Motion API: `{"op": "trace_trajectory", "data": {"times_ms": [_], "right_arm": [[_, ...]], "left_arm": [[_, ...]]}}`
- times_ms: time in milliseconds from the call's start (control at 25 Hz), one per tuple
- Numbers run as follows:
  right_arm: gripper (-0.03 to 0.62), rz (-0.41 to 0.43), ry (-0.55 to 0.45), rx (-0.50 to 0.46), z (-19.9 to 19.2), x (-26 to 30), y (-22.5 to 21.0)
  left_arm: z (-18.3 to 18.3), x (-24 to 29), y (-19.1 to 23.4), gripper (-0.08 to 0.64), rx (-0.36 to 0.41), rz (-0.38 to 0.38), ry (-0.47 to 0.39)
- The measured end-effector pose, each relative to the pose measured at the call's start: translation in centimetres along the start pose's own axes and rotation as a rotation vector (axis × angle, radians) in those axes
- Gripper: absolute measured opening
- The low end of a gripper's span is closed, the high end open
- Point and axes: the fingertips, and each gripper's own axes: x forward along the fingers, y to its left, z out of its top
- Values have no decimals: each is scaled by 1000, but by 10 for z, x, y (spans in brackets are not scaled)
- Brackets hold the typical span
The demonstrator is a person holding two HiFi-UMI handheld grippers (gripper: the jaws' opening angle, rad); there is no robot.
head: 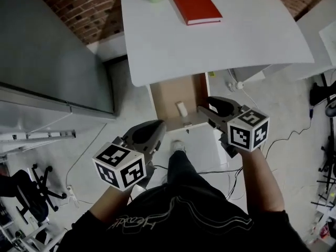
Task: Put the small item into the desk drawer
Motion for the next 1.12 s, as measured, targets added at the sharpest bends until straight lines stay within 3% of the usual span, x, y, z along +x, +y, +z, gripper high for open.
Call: {"op": "trace_trajectory", "data": {"times_ms": [280, 520, 720, 1120], "right_arm": [[129, 84, -214, -78, 42, -104, 118], [74, 95, -286, -147, 49, -153, 187], [61, 132, -385, -138, 57, -193, 243], [55, 135, -440, -168, 55, -230, 284]], "left_arm": [[32, -66, -88, 21, 112, -120, -54], [48, -112, -150, 21, 209, -221, -109], [51, -158, -190, 21, 271, -283, -148], [56, -200, -243, 21, 345, -331, -191]]}}
